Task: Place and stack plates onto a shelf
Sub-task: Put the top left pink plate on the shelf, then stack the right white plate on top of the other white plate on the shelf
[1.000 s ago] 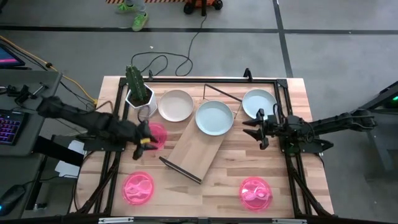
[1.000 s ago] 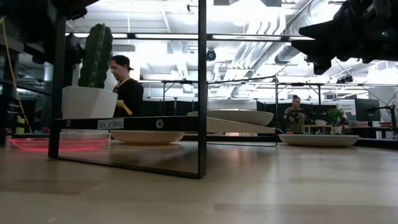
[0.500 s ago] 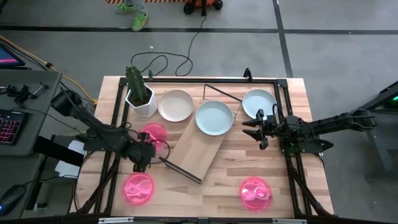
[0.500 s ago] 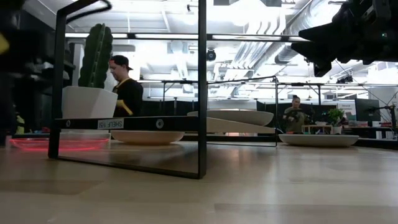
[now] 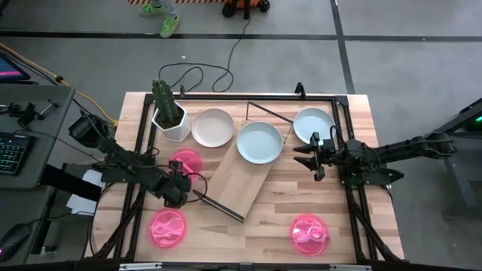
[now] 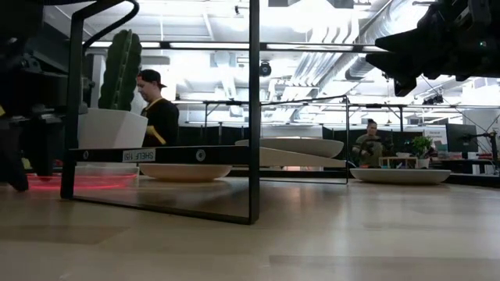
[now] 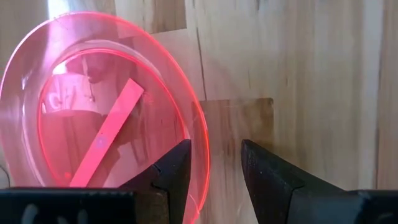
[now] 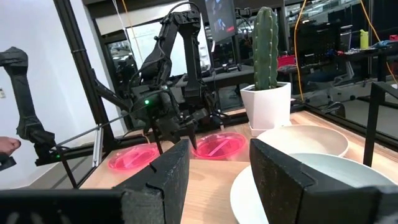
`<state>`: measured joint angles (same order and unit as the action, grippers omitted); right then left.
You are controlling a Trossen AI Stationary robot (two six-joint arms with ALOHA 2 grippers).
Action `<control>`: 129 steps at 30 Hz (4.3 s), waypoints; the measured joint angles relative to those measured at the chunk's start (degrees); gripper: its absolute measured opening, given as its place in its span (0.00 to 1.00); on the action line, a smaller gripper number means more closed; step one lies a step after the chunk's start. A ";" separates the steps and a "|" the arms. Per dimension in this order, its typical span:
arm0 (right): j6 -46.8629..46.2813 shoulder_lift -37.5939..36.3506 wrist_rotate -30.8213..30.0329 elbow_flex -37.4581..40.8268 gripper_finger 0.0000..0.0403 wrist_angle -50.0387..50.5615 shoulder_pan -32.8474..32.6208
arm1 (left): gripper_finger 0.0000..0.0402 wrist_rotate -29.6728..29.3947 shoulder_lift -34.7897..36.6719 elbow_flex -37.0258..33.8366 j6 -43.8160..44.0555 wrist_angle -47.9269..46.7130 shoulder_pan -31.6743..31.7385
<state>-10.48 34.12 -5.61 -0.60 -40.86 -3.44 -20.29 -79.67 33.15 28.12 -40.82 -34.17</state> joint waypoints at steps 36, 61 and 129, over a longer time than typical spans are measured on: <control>0.01 -0.01 0.02 0.00 0.39 0.45 0.00 | 0.00 -5.22 3.06 24.76 -43.20 3.91 14.02; -1.51 0.01 0.02 0.00 0.39 2.51 0.00 | 0.00 9.68 -4.27 24.92 -49.66 15.99 12.09; -1.37 -0.03 0.00 0.00 0.39 3.36 0.00 | 0.02 -5.82 28.84 5.35 -29.70 36.64 8.10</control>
<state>-11.85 34.09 -5.61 -0.60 -37.50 -3.44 -26.11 -50.83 38.49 -1.58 -4.17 -26.07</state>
